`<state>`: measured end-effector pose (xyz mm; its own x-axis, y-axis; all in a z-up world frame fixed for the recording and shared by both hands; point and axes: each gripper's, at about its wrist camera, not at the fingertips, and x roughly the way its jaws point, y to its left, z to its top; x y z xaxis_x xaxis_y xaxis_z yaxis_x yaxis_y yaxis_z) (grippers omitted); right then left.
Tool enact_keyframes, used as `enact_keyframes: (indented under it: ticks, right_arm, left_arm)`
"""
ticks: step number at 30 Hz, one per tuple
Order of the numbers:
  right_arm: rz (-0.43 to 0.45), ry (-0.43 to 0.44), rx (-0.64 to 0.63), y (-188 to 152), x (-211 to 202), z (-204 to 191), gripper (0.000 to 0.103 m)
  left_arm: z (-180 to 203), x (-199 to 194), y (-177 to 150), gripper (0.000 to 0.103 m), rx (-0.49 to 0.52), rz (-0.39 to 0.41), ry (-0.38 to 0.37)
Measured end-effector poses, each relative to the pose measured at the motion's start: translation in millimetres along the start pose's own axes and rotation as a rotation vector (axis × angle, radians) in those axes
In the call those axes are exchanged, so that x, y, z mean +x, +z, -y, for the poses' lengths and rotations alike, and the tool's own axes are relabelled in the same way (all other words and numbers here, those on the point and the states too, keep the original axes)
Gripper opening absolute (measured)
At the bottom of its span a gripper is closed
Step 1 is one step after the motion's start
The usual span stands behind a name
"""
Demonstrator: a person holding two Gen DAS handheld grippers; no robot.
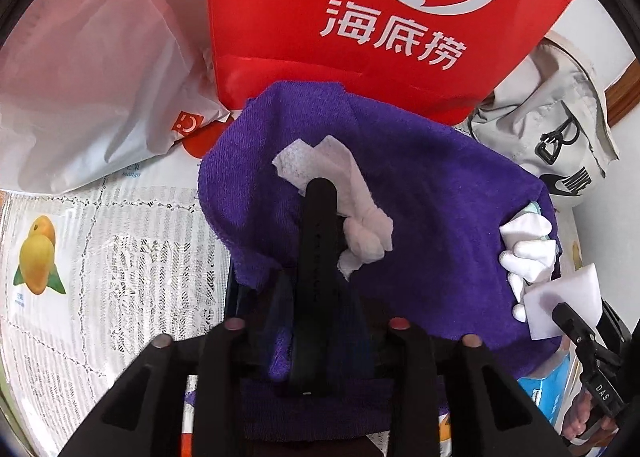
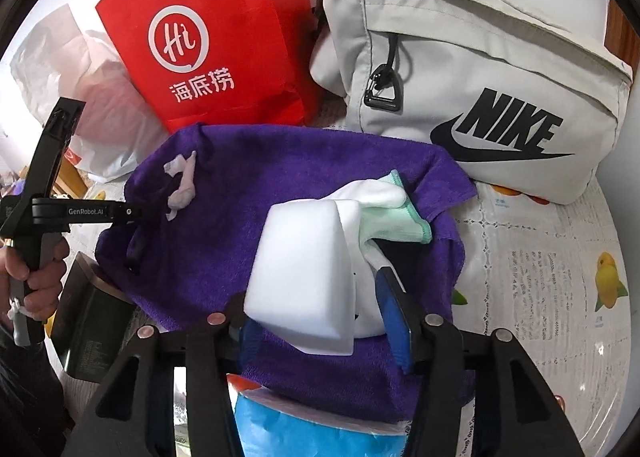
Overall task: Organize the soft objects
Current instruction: 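Carry the strap and sponge onto the purple towel and open both grippers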
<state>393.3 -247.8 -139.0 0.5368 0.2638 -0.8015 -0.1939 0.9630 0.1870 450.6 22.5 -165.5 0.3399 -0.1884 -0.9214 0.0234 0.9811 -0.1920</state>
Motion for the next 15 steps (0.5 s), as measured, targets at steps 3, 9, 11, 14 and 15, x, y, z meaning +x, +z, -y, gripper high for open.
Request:
enact_keyframes:
  ticks: [3, 9, 11, 14, 15]
  right_arm:
    - [0.000, -0.006, -0.011, -2.0, -2.1, -2.2, 0.053]
    - [0.008, 0.015, 0.001, -5.4, -9.9, -3.5, 0.054]
    - [0.011, 0.007, -0.010, -7.0, -12.5, -5.9, 0.057]
    - [0.022, 0.005, -0.015, -9.1, -16.9, -6.7, 0.057]
    - [0.025, 0.011, -0.013, -9.7, -19.2, -6.8, 0.057]
  left_arm:
    - [3.4, -8.1, -1.5, 0.046, 0.014, 0.019, 0.001]
    - [9.0, -37.1, -12.3, 0.048, 0.019, 0.085, 0.039]
    - [11.3, -49.2, -15.7, 0.048, 0.016, 0.105, 0.042]
    - [11.4, -69.1, -22.1, 0.048, 0.000, 0.134, 0.048]
    - [12.4, -79.6, -25.2, 0.048, -0.009, 0.146, 0.051]
